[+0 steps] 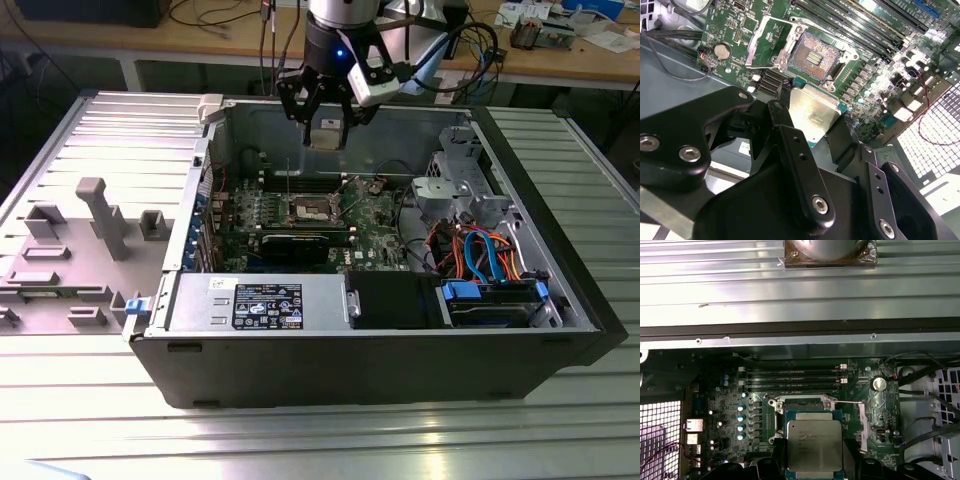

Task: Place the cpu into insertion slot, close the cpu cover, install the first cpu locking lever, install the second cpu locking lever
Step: 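Place the cpu into insertion slot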

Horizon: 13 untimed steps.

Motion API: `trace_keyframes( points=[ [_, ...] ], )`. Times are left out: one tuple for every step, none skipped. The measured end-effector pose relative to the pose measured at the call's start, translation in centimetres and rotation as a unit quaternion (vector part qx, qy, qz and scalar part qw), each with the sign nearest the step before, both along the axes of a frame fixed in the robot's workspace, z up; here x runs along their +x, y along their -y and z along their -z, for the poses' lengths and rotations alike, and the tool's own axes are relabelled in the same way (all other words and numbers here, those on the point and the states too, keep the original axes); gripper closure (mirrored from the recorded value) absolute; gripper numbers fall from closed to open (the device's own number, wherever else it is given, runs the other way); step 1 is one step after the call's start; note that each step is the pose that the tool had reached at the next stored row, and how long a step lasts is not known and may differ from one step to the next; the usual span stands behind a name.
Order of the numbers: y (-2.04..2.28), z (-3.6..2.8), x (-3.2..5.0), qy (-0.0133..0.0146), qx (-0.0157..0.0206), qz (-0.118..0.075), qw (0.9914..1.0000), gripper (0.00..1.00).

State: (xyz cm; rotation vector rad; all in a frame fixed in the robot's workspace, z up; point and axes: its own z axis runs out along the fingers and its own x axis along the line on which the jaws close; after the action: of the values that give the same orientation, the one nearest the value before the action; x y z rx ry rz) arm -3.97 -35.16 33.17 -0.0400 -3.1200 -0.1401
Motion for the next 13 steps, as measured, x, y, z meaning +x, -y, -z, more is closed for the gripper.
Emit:
trace_keyframes(
  points=[
    [0.01, 0.03, 0.0, 0.0, 0.0, 0.0, 1.0, 0.46],
    [0.02, 0.06, 0.0, 0.0, 0.0, 0.0, 1.0, 0.46],
    [0.02, 0.08, 0.0, 0.0, 0.0, 0.0, 1.0, 0.46],
    [0.03, 0.11, 0.0, 0.0, 0.0, 0.0, 1.0, 0.46],
    [0.04, 0.14, 0.0, 0.0, 0.0, 0.0, 1.0, 0.46],
    [0.05, 0.18, 0.0, 0.0, 0.0, 0.0, 1.0, 0.46],
    [0.07, 0.22, 0.0, 0.0, 0.0, 0.0, 1.0, 0.46],
    [0.09, 0.26, 0.0, 0.0, 0.0, 0.0, 1.0, 0.46],
    [0.1, 0.28, 0.0, 0.0, 0.0, 0.0, 1.0, 0.46],
    [0.11, 0.33, 0.0, 0.0, 0.0, 0.0, 1.0, 0.46],
    [0.13, 0.38, 0.0, 0.0, 0.0, 0.0, 1.0, 0.46],
    [0.14, 0.41, 0.0, 0.0, 0.0, 0.0, 1.0, 0.46],
    [0.15, 0.43, 0.0, 0.0, 0.0, 0.0, 1.0, 0.46]
  ],
)
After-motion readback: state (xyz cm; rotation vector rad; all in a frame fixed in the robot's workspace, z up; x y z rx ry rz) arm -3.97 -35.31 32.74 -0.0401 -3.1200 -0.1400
